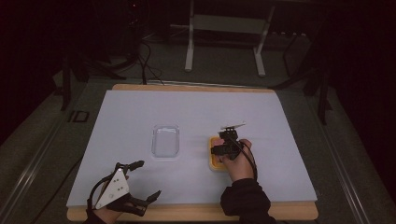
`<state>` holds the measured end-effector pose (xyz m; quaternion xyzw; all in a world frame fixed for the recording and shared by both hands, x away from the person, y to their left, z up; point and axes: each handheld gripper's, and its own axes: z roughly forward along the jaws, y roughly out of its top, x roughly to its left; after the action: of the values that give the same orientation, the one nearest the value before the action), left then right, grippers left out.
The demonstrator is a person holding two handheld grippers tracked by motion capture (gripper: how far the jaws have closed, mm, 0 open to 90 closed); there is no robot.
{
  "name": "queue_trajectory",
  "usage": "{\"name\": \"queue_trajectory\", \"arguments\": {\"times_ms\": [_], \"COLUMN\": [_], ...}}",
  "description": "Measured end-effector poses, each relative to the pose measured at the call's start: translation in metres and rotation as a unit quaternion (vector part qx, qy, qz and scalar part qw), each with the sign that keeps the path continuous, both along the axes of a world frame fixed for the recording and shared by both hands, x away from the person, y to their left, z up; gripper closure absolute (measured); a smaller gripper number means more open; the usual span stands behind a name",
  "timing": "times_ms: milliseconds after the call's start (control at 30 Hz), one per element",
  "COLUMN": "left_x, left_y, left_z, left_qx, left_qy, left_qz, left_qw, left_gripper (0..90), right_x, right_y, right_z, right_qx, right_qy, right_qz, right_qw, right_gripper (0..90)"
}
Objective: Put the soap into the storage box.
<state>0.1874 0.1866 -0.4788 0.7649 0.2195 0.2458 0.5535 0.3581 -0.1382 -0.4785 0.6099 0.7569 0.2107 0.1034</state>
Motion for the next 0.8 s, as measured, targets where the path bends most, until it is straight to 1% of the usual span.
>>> {"name": "queue_trajectory", "arguments": {"times_ms": [67, 133, 167, 267, 333, 467, 533, 600, 667, 767, 800], "left_x": [0.000, 0.000, 0.000, 0.000, 0.000, 0.000, 0.000, 0.000, 0.000, 0.000, 0.000], "left_y": [0.000, 0.000, 0.000, 0.000, 0.000, 0.000, 0.000, 0.000, 0.000, -0.001, 0.000], "left_z": [0.000, 0.000, 0.000, 0.000, 0.000, 0.000, 0.000, 0.000, 0.000, 0.000, 0.000], "left_qx": [0.000, 0.000, 0.000, 0.000, 0.002, 0.002, 0.000, 0.002, 0.002, 0.002, 0.002], "left_qy": [0.000, 0.000, 0.000, 0.000, 0.001, 0.001, 0.000, 0.002, 0.001, 0.001, 0.001], "left_qz": [0.000, 0.000, 0.000, 0.000, 0.000, 0.000, 0.000, 0.000, -0.001, -0.001, -0.001], "left_qw": [1.0000, 1.0000, 1.0000, 1.0000, 1.0000, 1.0000, 1.0000, 1.0000, 1.0000, 1.0000, 1.0000], "left_gripper": [0.6, 0.6, 0.6, 0.6, 0.6, 0.6, 0.6, 0.6, 0.6, 0.6, 0.6], "right_x": [0.001, 0.001, 0.001, 0.002, 0.002, 0.004, 0.003, 0.002, 0.001, -0.001, -0.001], "right_y": [0.000, 0.002, 0.001, 0.000, -0.001, -0.003, -0.004, -0.005, -0.005, -0.006, -0.006], "right_z": [-0.003, -0.007, -0.009, -0.014, -0.016, -0.014, -0.011, -0.006, 0.001, 0.012, 0.015], "right_qx": [0.005, 0.001, 0.004, -0.004, -0.001, 0.005, 0.004, 0.005, 0.007, -0.007, -0.010], "right_qy": [0.005, 0.011, 0.012, 0.018, 0.018, 0.020, 0.022, 0.012, 0.002, -0.025, -0.023], "right_qz": [-0.002, -0.002, -0.003, -0.001, 0.000, 0.003, 0.013, 0.019, 0.033, 0.057, 0.064], "right_qw": [1.0000, 0.9999, 0.9999, 0.9998, 0.9998, 0.9998, 0.9997, 0.9997, 0.9994, 0.9980, 0.9976], "right_gripper": [37.6, 37.6, 37.6, 37.5, 37.4, 36.7, 35.2, 33.9, 30.1, 28.1, 28.0]}}
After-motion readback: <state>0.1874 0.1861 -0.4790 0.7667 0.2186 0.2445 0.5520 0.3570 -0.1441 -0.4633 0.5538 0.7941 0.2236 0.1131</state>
